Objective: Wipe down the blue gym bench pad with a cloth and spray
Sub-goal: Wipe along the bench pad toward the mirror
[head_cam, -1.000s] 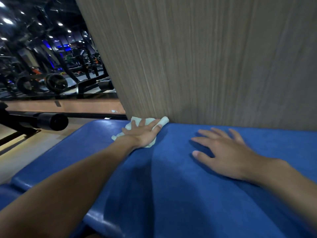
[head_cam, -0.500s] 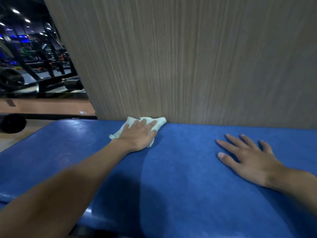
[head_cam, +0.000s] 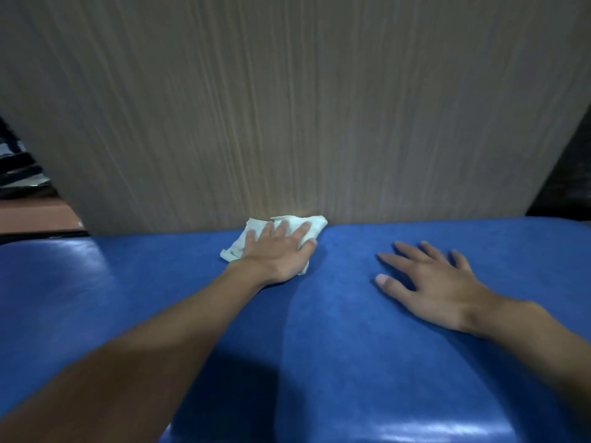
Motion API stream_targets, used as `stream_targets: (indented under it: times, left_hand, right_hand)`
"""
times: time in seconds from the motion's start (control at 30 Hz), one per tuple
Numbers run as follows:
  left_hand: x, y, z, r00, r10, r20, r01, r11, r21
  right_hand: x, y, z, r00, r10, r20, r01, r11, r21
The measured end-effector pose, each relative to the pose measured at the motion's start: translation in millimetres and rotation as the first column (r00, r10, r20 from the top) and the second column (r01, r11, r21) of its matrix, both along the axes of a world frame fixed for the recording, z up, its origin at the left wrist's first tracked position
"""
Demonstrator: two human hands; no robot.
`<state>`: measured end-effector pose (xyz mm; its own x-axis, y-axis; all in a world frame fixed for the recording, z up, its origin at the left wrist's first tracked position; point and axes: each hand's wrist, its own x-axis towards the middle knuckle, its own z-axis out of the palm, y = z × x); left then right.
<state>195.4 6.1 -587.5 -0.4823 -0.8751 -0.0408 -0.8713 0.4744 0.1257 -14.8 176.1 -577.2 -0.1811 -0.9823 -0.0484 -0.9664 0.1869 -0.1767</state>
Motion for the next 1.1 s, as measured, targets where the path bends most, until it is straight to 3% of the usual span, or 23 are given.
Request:
stream_targets:
  times: [0.1,0.2,0.37,0.47,0.63,0.73,0.83,1.1]
  left_hand:
    - [-32.4,10.4,0.5,1.0,-0.026,0.006,0.026,1.0,0.01]
    - [-61.3,20.5,0.5,0.998,-0.063,0.003,0.063,0.998,-0.003]
    - [-117.1,37.8,-1.0,0.992,-0.123,0.007,0.123,0.992,-0.028]
    - [-150.3,51.1,-0.5,0.987,-0.162,-0.002,0.161,0.987,-0.012]
    - [-212.1,74.1,2.0,0.965,-0.26,-0.025,0.261,0.965,0.029]
    - [-251.7,87.9,3.1,0.945,-0.326,-0.035,0.327,0.945,0.028]
    - [-291.4,99.6,4.9,0.923,-0.383,-0.029,0.384,0.923,0.026]
    - [-375.6,134.7,11.5,0.843,-0.535,-0.067,0.538,0.842,0.046]
  right_hand:
    - [-26.3,10.4,4.6,0.999,-0.042,0.015,0.043,0.995,-0.086]
    - [-55.3,24.4,0.4,0.99,-0.136,-0.03,0.136,0.991,-0.009]
    - [-78.2,41.2,2.5,0.991,-0.05,0.126,0.064,0.992,-0.107]
    - [-114.5,63.7,4.3,0.992,-0.129,0.018,0.13,0.988,-0.081]
    - [-166.0,101.7,7.2,0.967,-0.256,0.006,0.254,0.958,-0.132]
    - [-185.8,119.0,11.3,0.944,-0.327,-0.034,0.326,0.945,-0.036]
    - [-197.2,131.4,11.8,0.922,-0.388,0.018,0.386,0.921,0.046]
    - [-207.0,166.2,4.4,0.884,-0.454,0.107,0.457,0.889,-0.001]
